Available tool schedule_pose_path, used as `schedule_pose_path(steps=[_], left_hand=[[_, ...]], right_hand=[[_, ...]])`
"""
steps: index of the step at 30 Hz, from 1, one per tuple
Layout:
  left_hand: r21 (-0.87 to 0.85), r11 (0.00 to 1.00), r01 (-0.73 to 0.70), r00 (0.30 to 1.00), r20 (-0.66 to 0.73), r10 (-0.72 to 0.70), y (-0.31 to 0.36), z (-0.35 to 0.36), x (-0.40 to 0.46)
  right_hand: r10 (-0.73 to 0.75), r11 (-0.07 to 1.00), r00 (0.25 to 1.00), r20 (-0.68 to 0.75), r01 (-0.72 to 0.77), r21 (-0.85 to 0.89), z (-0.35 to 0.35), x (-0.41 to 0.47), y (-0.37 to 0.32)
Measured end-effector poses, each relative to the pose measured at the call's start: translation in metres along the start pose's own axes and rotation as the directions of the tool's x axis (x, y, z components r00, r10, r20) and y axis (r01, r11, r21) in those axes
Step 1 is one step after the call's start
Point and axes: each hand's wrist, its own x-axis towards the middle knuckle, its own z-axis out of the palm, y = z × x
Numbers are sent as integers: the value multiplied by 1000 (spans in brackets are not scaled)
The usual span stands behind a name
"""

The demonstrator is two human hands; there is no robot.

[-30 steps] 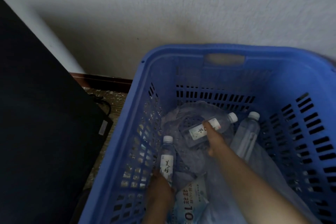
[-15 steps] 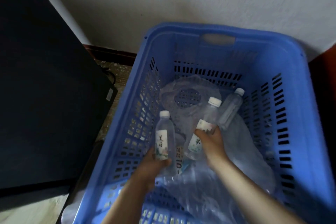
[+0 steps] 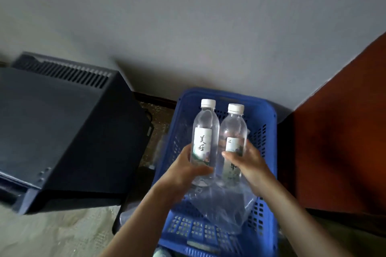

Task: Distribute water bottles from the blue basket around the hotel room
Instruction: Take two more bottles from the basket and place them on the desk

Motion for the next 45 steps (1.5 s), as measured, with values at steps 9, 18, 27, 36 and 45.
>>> schedule_pose_path(steps=[9,18,27,36,45], left_hand=[[-128,972,-197,980,-42,193,186,9,-143],[-158,956,-246,960,99,264,247,-10,-243],[-139,927,-348,935,-129,332,229,-10,-332],[-137,929,-345,869,-421,260,185,-50,-409],[-183,874,-450,801,-515,305,141,-143,-485]], right_hand=[[-112,993,994,17,112,26,28,-118,-213],[-148,989,988,50,148,19,73,-196,-295],[-144,987,966,216,157,-44,106,-240,-302],[-153,971,864,480,222,-91,176,-273,-294],[-106,944,713,694,292,-155,301,-296,-285]])
